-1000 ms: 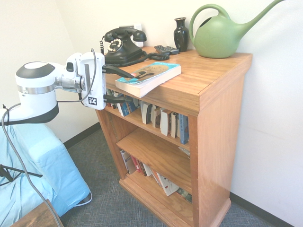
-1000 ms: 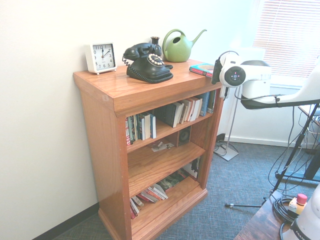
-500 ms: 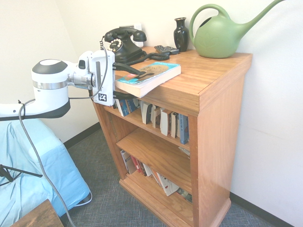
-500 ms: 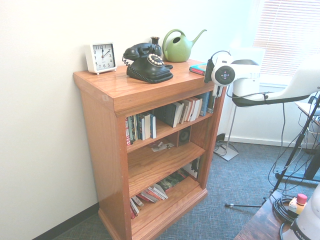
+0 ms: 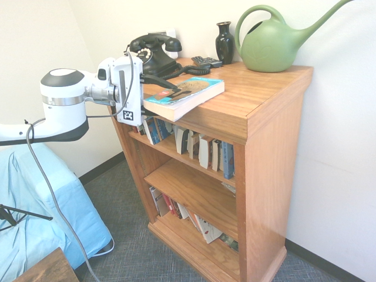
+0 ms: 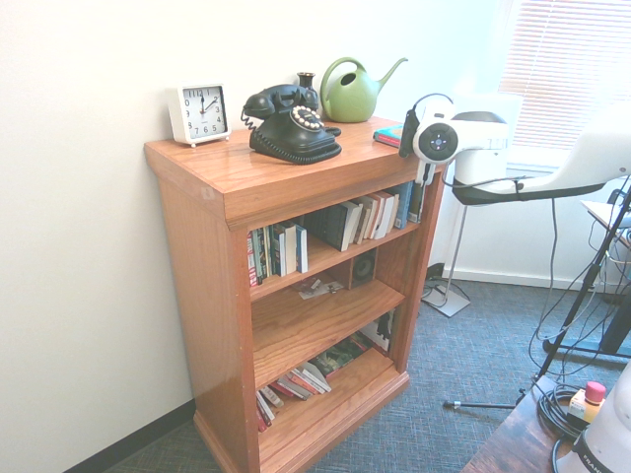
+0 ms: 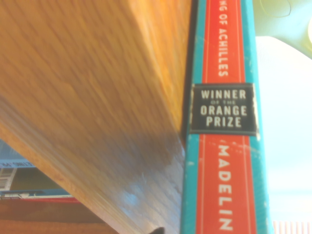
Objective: Organize the shelf
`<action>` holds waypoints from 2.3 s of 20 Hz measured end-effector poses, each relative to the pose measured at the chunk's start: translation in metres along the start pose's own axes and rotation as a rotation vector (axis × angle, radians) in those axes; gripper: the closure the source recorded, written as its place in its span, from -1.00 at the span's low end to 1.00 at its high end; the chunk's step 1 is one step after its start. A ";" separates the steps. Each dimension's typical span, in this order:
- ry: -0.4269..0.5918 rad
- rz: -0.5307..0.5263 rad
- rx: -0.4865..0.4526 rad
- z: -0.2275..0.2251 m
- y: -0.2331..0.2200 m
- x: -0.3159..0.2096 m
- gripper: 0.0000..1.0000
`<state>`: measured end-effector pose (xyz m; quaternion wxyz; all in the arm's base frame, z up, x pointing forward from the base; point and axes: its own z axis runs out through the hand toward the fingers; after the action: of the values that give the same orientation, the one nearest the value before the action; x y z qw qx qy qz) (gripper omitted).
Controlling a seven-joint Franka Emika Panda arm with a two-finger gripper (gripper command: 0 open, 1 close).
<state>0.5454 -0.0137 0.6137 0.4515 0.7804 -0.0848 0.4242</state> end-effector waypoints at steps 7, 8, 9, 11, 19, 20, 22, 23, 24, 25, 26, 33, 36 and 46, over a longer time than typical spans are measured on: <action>-0.009 0.003 0.001 0.000 -0.001 -0.001 1.00; -0.009 0.003 0.002 0.000 -0.001 -0.001 1.00; -0.009 0.004 0.002 0.000 -0.002 -0.001 1.00; -0.008 0.005 0.001 -0.001 -0.001 0.000 1.00; -0.033 0.064 0.020 -0.005 0.009 0.009 1.00; -0.039 0.087 0.025 -0.008 0.015 0.012 1.00; -0.052 0.138 0.033 -0.014 0.032 0.016 1.00; -0.062 0.169 0.040 -0.018 0.042 0.016 1.00; -0.074 0.199 0.047 -0.022 0.052 0.015 1.00; -0.088 0.232 0.055 -0.027 0.063 0.013 1.00; -0.103 0.263 0.065 -0.032 0.074 0.009 1.00; -0.219 0.509 0.170 -0.047 0.137 -0.047 1.00; -0.252 0.581 0.225 -0.063 0.148 -0.078 1.00; -0.311 0.634 0.445 -0.110 0.073 -0.150 1.00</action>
<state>0.3494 -0.0079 0.5744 0.1006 0.8489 -0.2944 0.4274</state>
